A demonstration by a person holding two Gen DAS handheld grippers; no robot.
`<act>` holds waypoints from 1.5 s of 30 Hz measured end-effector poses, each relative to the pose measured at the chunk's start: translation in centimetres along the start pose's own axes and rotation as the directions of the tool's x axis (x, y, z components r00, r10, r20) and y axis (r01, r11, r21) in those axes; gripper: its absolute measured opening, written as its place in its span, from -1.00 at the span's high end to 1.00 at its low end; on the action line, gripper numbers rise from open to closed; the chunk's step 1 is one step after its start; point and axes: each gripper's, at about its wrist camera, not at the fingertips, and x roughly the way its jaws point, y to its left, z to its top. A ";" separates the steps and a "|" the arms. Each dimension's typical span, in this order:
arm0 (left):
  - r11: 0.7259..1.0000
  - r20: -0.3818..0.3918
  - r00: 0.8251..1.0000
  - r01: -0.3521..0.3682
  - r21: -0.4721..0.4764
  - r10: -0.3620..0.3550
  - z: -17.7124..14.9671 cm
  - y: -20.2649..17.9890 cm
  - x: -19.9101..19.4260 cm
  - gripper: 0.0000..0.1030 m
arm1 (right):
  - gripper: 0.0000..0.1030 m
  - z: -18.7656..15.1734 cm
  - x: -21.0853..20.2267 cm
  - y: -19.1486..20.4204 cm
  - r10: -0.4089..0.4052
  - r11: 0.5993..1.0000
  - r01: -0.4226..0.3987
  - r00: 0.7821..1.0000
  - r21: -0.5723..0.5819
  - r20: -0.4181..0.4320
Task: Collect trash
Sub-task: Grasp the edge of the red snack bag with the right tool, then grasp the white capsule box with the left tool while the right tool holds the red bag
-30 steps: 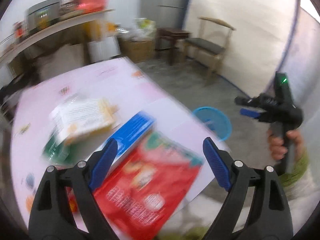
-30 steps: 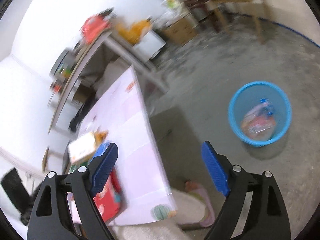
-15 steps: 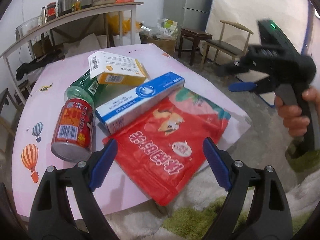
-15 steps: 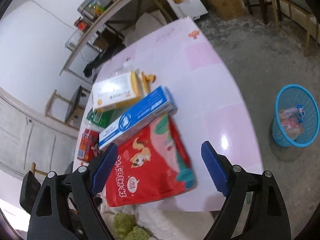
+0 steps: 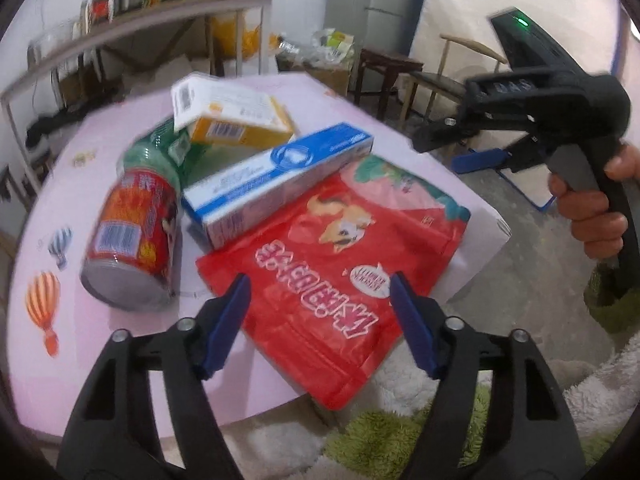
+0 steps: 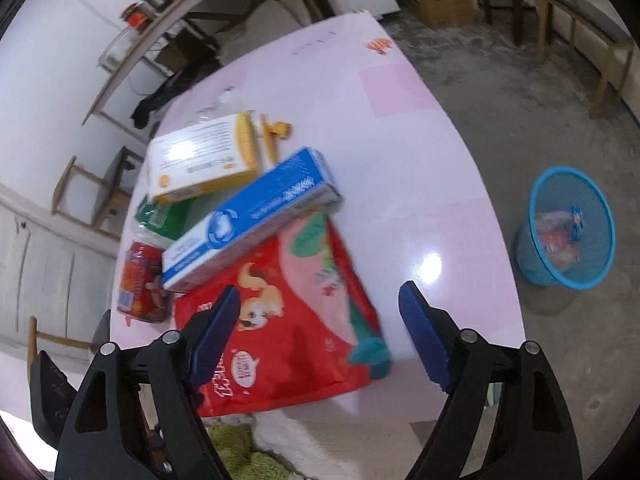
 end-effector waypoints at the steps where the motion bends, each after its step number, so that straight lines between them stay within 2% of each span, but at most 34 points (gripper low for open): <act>1: 1.000 -0.009 1.000 0.009 -0.015 -0.009 -0.1 0.3 0.2 -0.13 | -0.45 -0.1 0.2 -0.4 -0.009 1.000 0.009 1.000 0.010 -0.008; 4: 0.997 -0.052 0.997 0.045 -0.061 -0.048 -0.4 1.2 1.2 0.07 | -0.36 -0.6 1.0 -1.6 -0.031 0.998 0.033 0.999 0.053 -0.034; 6: 0.995 -0.076 0.995 0.065 -0.080 -0.072 -0.7 1.6 1.7 0.20 | -0.33 -1.1 1.4 -2.4 -0.002 0.995 0.007 0.999 0.098 -0.052; 10: 0.993 -0.101 0.991 0.078 -0.088 -0.087 -0.8 1.6 2.3 0.25 | -0.33 -2.3 1.1 -4.9 0.112 0.970 -0.100 0.993 0.223 -0.042; 15: 0.992 -0.124 0.987 0.093 -0.083 -0.103 -0.8 0.8 2.6 0.25 | -0.33 -4.4 1.3 -6.9 0.289 0.908 -0.261 0.957 0.329 -0.037; 19: 0.982 -0.143 0.975 0.156 -0.105 -0.170 -0.6 0.3 3.0 0.25 | -0.33 -5.0 2.4 -6.2 0.372 0.873 -0.337 0.927 0.352 -0.036; 22: 0.983 -0.151 0.973 0.162 -0.090 -0.174 -0.5 -0.1 3.3 0.26 | -0.28 -5.4 3.7 -5.0 0.433 0.843 -0.390 0.901 0.370 -0.038; 24: 0.982 -0.155 0.971 0.170 -0.077 -0.180 -0.5 -0.5 3.4 0.26 | -0.13 -5.6 4.5 -4.3 0.450 0.835 -0.402 0.892 0.374 -0.046; 26: 0.982 -0.159 0.970 0.174 -0.067 -0.183 -0.4 -0.7 3.6 0.26 | 0.16 -5.8 5.2 -3.7 0.455 0.833 -0.403 0.889 0.379 -0.055; 27: 0.983 -0.163 0.970 0.173 -0.057 -0.180 -0.3 -0.8 3.7 0.26 | 0.24 -5.9 5.5 -3.5 0.454 0.834 -0.401 0.889 0.379 -0.059; 30: 0.984 -0.173 0.969 0.171 -0.041 -0.175 -0.2 -1.4 3.7 0.26 | 0.74 -6.3 6.0 -3.0 0.417 0.854 -0.366 0.906 0.369 -0.067; 33: 0.975 -0.184 0.958 0.206 -0.081 -0.218 0.6 -0.9 3.9 0.26 | 0.89 -6.1 5.7 -3.2 0.391 0.870 -0.348 0.919 0.350 -0.057; 35: 0.968 -0.161 0.957 0.224 -0.111 -0.240 1.2 -0.1 3.3 0.26 | 0.90 -5.8 5.3 -3.4 0.364 0.884 -0.328 0.930 0.333 -0.052; 39: 0.985 -0.087 0.981 0.168 -0.037 -0.170 3.7 0.9 1.0 0.13 | 0.91 -5.6 4.9 -4.3 0.354 0.889 -0.319 0.934 0.330 -0.050; 41: 0.993 -0.043 0.994 0.105 0.061 -0.102 5.7 1.1 -0.3 -0.23 | 0.92 -5.5 4.9 -4.8 0.359 0.888 -0.322 0.932 0.329 -0.057; 42: 0.990 -0.022 0.998 0.065 0.122 -0.062 6.9 1.2 -0.8 -0.30 | 0.92 -5.4 4.9 -4.9 0.363 0.887 -0.325 0.930 0.328 -0.061; 44: 0.968 -0.001 1.000 -0.009 0.251 0.010 9.1 1.3 -1.1 -0.57 | 0.92 -5.3 5.0 -5.2 0.366 0.889 -0.327 0.928 0.320 -0.068; 45: 0.942 -0.001 0.998 -0.052 0.331 0.056 10.4 1.2 -0.7 -0.62 | 0.92 -5.3 5.0 -5.4 0.368 0.890 -0.329 0.927 0.315 -0.071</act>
